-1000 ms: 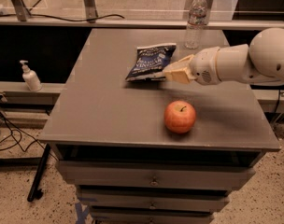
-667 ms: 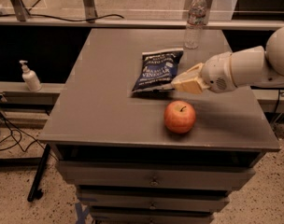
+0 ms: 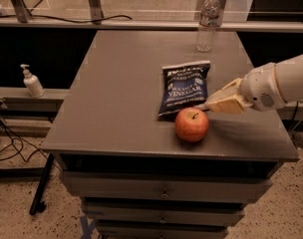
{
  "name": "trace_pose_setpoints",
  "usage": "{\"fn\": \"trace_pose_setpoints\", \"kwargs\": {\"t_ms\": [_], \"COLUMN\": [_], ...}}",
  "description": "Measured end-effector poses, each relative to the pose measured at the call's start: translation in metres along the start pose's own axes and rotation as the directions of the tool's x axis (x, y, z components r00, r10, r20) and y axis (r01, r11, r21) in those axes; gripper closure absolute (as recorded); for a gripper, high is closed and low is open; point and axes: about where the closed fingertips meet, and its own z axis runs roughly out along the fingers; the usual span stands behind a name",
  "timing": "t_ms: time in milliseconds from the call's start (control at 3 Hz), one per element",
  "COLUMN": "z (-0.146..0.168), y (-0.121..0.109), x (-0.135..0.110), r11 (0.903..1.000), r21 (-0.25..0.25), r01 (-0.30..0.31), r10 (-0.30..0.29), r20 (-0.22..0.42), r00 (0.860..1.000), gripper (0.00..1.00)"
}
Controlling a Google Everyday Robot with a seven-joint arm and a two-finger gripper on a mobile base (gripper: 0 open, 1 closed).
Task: Move blue chip bag near apple
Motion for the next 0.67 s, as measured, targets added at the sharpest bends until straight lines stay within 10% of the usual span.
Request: {"fn": "trace_pose_setpoints", "kwargs": {"t_ms": [667], "z": [-0.0231], "y": [-0.0095], "x": [0.024], "r11": [0.9875], "r21": [0.149], "r01": [-0.053], "r10": [0.063], "r20": [-0.067], "r00": [0.996], "gripper": [0.82]}}
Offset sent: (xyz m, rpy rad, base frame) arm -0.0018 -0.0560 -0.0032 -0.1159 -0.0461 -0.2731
